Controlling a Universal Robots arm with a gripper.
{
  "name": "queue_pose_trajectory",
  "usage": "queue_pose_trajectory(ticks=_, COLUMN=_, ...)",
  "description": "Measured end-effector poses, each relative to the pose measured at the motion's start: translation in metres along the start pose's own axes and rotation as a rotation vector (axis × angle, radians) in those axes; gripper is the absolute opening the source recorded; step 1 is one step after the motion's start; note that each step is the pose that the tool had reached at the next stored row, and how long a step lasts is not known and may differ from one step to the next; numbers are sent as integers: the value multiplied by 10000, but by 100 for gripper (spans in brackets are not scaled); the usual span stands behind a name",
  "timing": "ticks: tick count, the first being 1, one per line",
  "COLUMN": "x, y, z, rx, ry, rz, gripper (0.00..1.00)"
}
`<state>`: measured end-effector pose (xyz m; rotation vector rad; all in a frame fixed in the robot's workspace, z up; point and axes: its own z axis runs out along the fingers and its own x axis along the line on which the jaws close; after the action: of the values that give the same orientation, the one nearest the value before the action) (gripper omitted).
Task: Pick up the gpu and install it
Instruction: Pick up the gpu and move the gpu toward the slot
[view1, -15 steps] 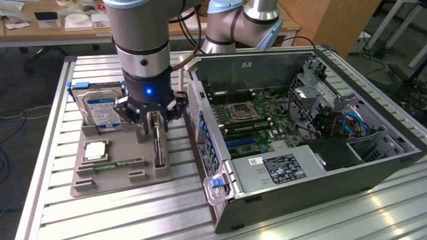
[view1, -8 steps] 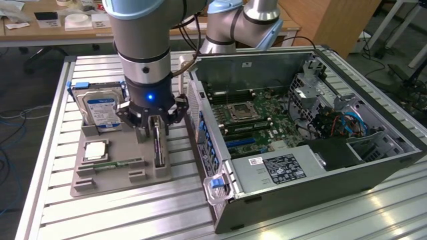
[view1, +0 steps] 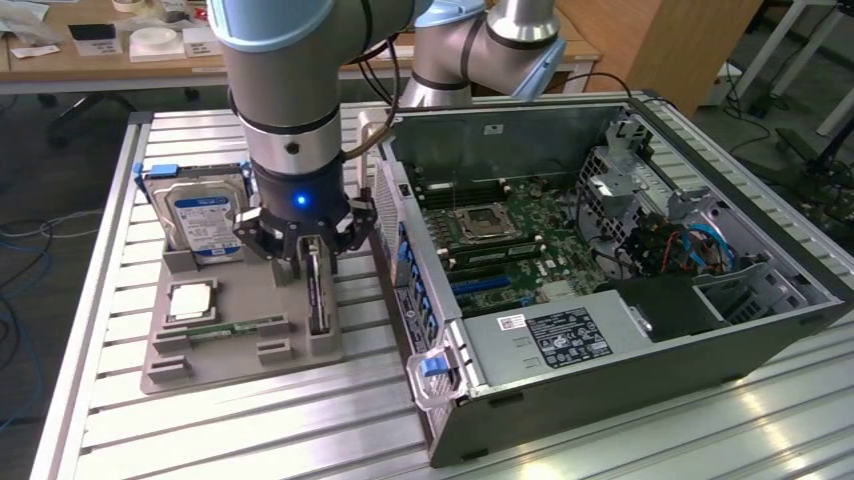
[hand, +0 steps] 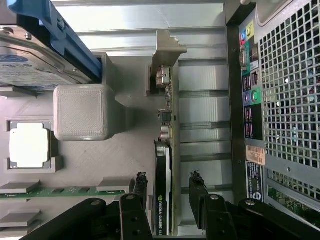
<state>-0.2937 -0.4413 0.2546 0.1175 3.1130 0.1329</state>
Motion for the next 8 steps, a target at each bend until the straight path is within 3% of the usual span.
queue_pose_trajectory(ticks=8, x=20, y=23, z=12, rx=1, ry=0, rz=0, gripper=47)
